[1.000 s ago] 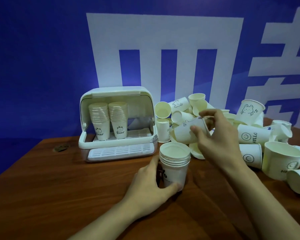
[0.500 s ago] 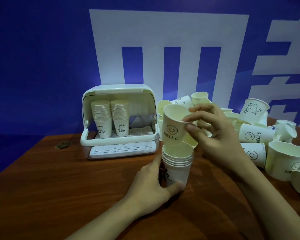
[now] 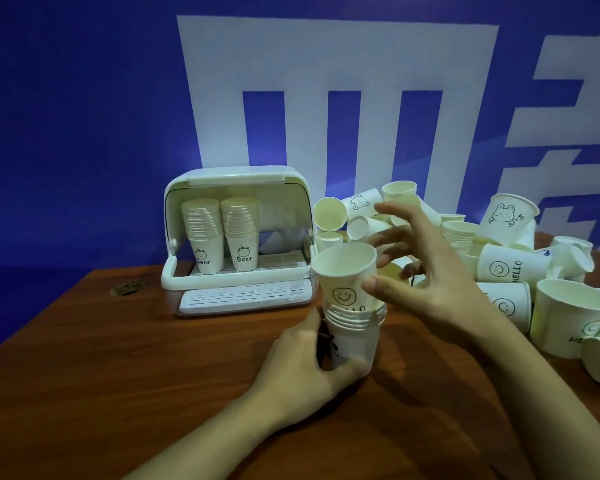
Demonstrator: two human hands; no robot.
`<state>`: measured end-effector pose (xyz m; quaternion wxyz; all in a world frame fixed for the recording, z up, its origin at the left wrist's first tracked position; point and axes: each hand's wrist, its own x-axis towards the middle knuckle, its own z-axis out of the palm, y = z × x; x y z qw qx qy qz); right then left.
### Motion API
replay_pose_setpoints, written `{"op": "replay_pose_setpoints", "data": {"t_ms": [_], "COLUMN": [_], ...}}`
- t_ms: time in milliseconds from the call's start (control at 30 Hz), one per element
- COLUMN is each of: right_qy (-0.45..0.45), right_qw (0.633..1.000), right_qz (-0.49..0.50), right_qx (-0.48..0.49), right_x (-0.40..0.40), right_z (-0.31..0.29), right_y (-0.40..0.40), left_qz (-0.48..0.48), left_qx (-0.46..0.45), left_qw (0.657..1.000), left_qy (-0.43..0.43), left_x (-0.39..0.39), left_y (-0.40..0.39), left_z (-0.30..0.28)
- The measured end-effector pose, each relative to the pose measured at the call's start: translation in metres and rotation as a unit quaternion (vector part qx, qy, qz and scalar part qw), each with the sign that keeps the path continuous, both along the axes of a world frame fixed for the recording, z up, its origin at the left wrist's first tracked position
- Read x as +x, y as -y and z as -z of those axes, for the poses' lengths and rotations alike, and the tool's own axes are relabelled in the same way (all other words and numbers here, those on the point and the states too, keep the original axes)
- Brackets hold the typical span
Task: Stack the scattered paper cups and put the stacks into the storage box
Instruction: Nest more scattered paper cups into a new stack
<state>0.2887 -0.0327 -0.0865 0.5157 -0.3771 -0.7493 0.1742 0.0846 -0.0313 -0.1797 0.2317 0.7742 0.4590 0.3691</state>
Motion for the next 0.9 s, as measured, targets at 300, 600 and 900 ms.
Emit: {"op": "replay_pose_setpoints", "data": {"t_ms": [300, 600, 900], "right_qy": [0.092, 0.006, 0.244], "right_qw": [0.994, 0.989, 0.85], "right_qz": [0.054, 0.142, 0.436], "right_qx": [0.002, -0.03, -0.167], "right_x": [-0.005, 0.012, 0.031], "right_z": [0.01, 0.028, 0.038], "right_y": [-0.008, -0.023, -0.034], "left_qz": [-0.004, -0.02, -0.019], "left_qx": [0.004, 0.004, 0.004], "left_qw": [1.0, 1.0, 1.0], "left_qy": [0.007, -0.008, -0.006], "left_x": [0.0, 0.0, 0.0], "left_y": [-0.002, -0.001, 0.0], "left_z": [0.001, 0.001, 0.002]}}
